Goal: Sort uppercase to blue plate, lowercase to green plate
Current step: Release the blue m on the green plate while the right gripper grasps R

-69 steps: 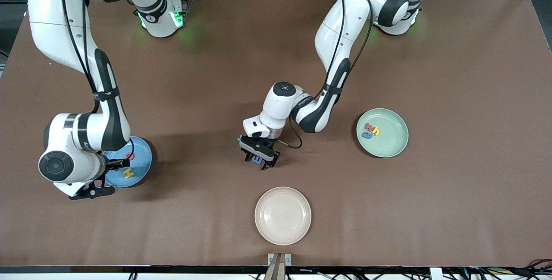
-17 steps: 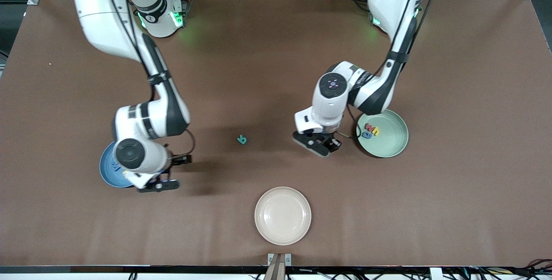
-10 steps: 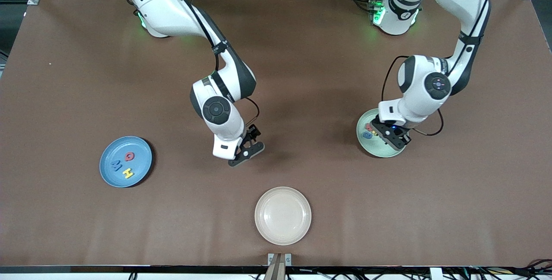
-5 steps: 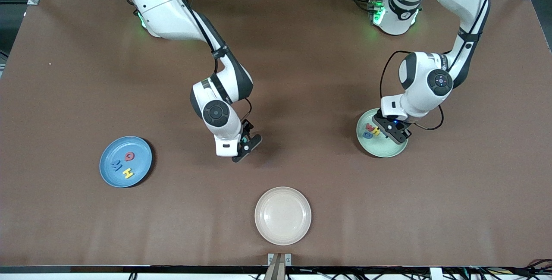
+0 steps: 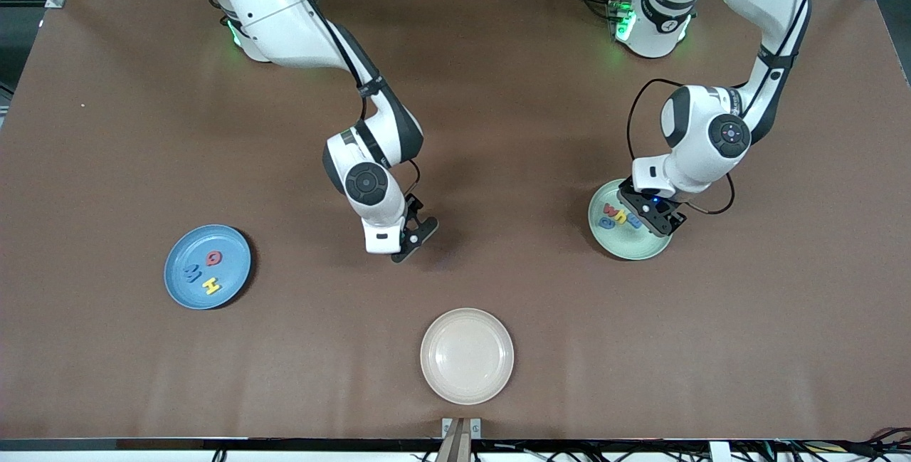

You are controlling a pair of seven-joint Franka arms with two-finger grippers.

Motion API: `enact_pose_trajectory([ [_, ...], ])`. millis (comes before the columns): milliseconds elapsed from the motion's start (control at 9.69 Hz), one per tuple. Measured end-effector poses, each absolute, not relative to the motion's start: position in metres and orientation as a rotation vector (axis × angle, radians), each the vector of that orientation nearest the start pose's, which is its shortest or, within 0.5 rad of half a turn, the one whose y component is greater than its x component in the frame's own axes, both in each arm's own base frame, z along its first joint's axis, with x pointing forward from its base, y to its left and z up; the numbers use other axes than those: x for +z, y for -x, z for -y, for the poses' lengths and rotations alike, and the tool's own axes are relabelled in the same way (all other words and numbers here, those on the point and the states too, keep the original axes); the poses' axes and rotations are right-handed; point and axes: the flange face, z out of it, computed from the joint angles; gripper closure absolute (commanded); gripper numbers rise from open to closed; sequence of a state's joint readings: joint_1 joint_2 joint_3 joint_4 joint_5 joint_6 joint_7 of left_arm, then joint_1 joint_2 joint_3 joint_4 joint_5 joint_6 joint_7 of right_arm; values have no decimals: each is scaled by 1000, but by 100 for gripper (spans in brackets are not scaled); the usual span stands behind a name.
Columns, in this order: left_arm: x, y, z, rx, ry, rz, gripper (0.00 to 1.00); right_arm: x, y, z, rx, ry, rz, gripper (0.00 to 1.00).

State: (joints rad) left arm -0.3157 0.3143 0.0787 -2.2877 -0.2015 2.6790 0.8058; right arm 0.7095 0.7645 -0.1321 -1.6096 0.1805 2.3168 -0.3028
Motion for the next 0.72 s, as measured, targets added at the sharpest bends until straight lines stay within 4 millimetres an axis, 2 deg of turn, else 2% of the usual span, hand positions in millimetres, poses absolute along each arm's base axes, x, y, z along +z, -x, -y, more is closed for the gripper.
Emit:
enact_pose_trajectory([
  [206,230,-535,118,-212,2958,-1236,0,174,-565,-390,81,2871,1199,0],
  [310,241,-544,118,-250,3013,-1120,0,173,-566,-389,81,2872,1198,0],
  [413,255,-557,117,-258,3089,-955,0,173,-566,-389,80,2873,1197,65],
  [516,275,-573,110,-228,3173,-761,0,172,-565,-388,82,2874,1197,100],
  [722,334,-608,80,-104,3294,-480,0,174,-568,-385,58,2880,1190,100],
])
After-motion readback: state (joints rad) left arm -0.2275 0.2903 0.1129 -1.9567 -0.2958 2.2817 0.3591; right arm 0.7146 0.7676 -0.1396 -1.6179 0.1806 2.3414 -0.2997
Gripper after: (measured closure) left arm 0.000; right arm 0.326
